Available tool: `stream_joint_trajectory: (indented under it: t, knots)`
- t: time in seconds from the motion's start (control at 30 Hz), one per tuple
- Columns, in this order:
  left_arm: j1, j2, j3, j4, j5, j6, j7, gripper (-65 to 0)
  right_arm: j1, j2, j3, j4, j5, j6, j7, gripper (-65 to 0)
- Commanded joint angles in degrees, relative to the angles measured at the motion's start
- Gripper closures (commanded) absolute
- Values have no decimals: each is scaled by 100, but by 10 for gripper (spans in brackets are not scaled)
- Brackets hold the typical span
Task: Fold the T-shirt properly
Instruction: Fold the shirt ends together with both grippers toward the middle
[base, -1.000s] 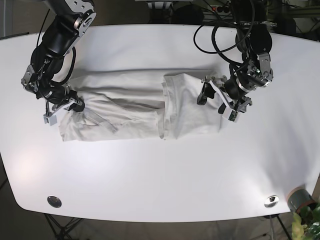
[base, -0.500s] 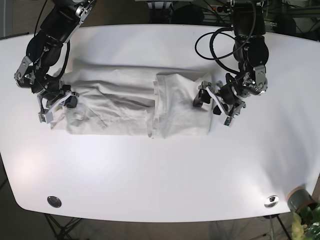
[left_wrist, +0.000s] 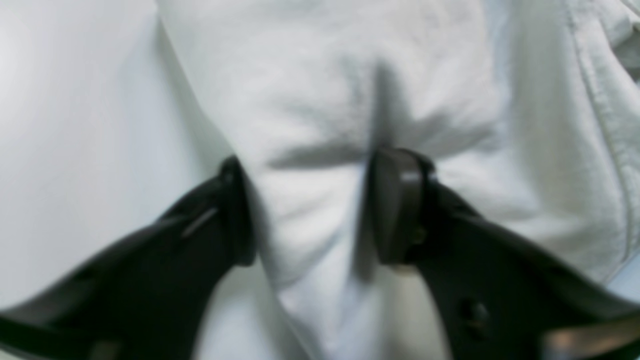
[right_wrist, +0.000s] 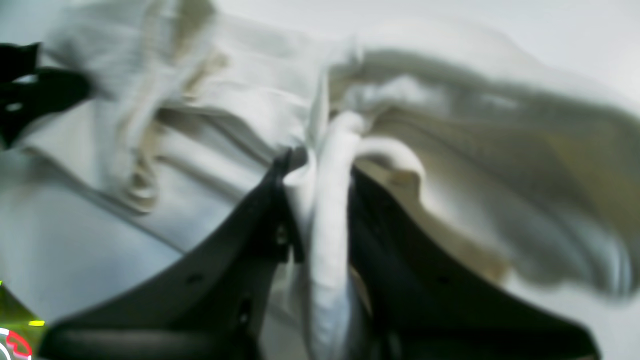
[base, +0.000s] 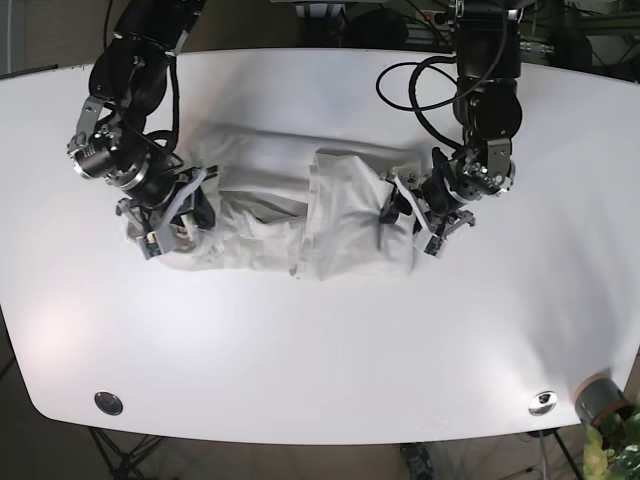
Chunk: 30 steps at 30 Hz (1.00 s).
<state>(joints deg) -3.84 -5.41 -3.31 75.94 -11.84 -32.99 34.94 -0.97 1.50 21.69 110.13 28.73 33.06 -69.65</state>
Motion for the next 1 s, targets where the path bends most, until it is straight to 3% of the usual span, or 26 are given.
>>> stream_joint_trajectory:
  t: [0.0,0.1,0.23,0.47,0.67,0.97]
  knots:
    - [-16,62,45,6,247,-2,256,-162,75,-75,-248,227,164,22,130,-21]
    - [1,123,45,6,370,-2,273,-169,110,-251,-521,245,164,22,130,-21]
    - [10,123,37,-3,406,-2,273,-235,225,-567,-969,245,138,22,130,-21]
    - [10,123,45,-3,406,-2,273,-246,286,-1042,-2086,245,-636,22,165,-21]
    - [10,123,45,-3,406,-2,273,-246,392,-1050,-2666,95,-864,22,367,-21]
    - [19,115,45,-3,406,-2,273,-246,664,-1050,-2745,-599,-803,22,763,-24]
